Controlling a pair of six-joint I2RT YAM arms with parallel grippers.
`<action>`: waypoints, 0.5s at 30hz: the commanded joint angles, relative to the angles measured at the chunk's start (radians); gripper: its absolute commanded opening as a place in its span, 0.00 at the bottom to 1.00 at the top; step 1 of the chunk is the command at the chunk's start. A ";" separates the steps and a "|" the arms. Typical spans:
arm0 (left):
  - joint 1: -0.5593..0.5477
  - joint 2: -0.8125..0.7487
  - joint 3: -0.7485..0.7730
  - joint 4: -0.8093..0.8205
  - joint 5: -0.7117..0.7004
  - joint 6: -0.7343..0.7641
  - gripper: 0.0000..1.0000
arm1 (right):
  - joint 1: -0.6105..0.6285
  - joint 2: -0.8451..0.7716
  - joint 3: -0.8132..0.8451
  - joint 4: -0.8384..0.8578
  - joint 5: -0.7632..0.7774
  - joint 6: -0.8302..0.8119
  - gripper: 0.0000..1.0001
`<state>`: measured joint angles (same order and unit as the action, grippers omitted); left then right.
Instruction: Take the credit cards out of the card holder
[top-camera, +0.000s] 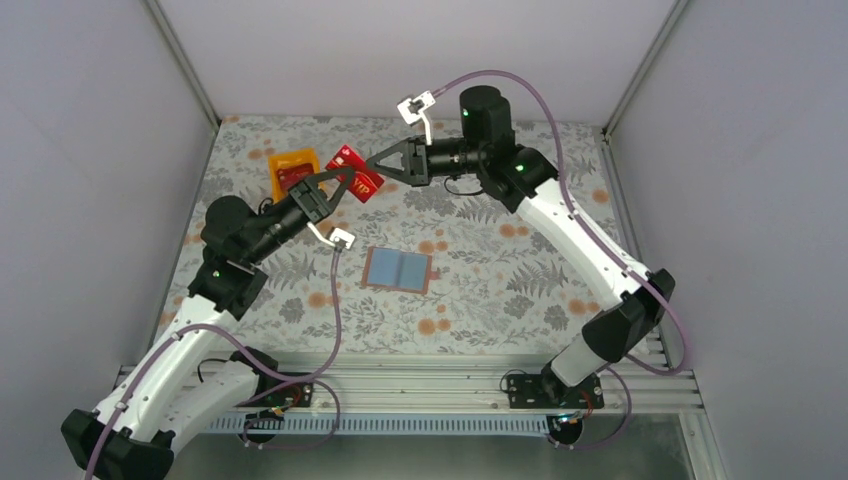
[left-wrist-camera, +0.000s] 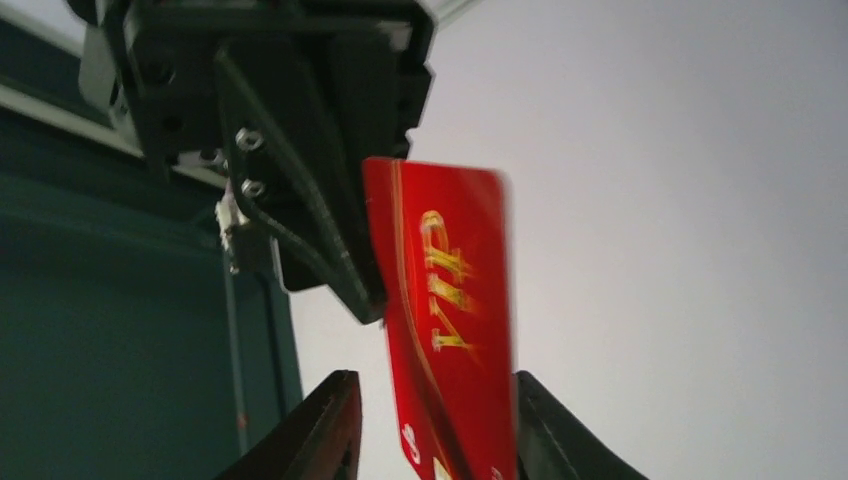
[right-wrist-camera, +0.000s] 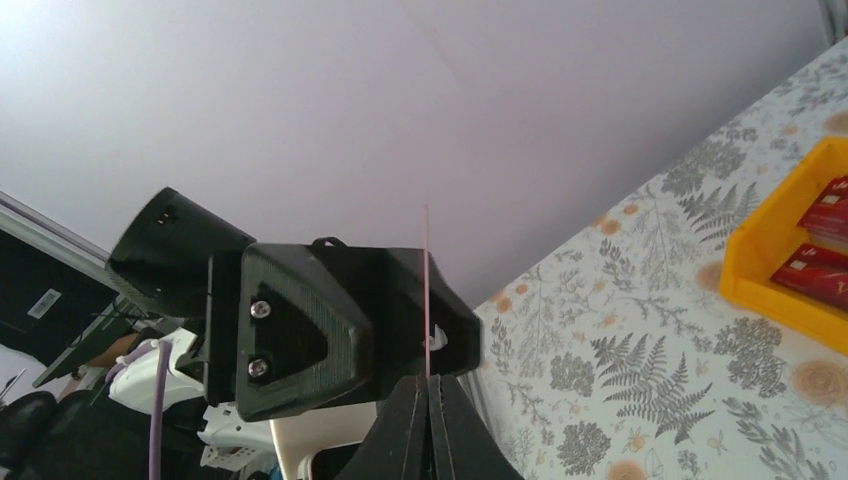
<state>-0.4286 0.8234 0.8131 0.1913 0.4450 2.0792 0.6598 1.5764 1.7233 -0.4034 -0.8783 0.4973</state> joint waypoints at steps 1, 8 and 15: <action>-0.001 -0.012 0.031 -0.012 -0.025 0.640 0.27 | 0.027 0.030 0.041 0.021 -0.046 0.015 0.04; -0.001 -0.034 0.047 -0.102 -0.069 0.655 0.02 | 0.029 0.020 0.066 -0.025 0.007 -0.033 0.06; -0.001 0.045 0.248 -0.532 -0.492 0.176 0.02 | -0.042 -0.091 -0.017 -0.114 0.308 -0.087 0.82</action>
<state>-0.4305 0.8051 0.9089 -0.0330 0.2432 2.0804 0.6613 1.5837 1.7508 -0.4683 -0.7666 0.4484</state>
